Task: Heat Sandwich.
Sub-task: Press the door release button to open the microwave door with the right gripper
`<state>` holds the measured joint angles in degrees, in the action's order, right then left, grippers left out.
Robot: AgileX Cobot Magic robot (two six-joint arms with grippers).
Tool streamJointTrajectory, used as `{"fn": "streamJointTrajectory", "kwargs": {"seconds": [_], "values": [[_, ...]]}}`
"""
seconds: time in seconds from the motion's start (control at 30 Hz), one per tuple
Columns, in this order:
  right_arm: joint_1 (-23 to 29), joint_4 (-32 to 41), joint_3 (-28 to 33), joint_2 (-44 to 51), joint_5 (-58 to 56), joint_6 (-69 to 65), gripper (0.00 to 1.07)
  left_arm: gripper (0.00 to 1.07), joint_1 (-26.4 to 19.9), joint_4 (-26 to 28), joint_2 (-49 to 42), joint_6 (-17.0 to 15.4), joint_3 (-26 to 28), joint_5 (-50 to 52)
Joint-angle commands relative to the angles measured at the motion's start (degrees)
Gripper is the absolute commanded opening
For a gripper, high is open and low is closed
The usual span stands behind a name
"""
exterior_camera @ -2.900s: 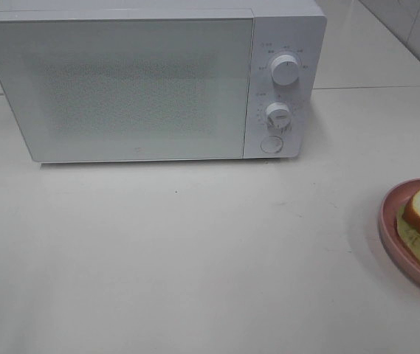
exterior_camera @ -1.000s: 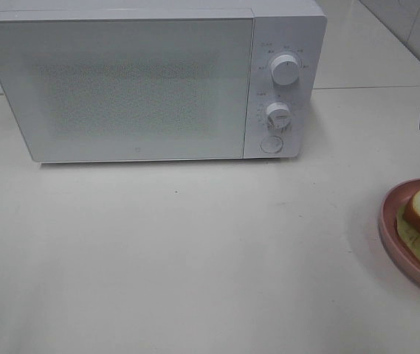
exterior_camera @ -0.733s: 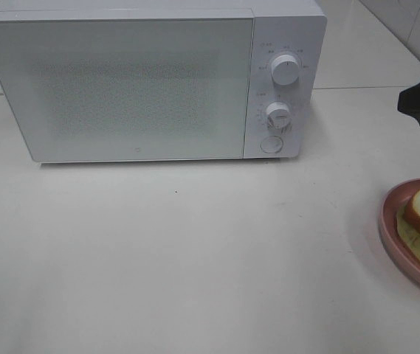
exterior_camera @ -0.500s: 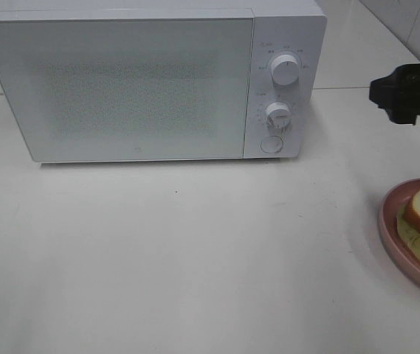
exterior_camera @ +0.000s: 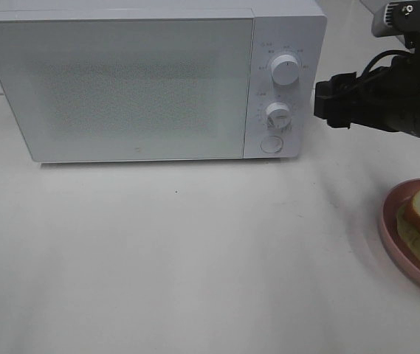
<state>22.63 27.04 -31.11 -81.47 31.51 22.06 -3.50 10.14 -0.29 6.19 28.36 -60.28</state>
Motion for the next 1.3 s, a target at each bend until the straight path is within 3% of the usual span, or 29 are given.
{"fn": "streamJointTrajectory", "kwargs": {"seconds": [0.03,0.63,1.3], "values": [[2.98,5.84,-0.11,-2.41,5.84,3.72,0.76,1.03,0.0,0.11,-1.43,0.11,-0.11,0.86],[16.27,16.33,-0.11,-16.62,26.3,3.61,0.76,1.03,0.0,0.11,-1.43,0.11,-0.11,0.86],[16.9,17.36,-0.11,-21.43,26.13,-2.58,0.76,1.03,0.0,0.11,-1.43,0.11,-0.11,0.86]]}}
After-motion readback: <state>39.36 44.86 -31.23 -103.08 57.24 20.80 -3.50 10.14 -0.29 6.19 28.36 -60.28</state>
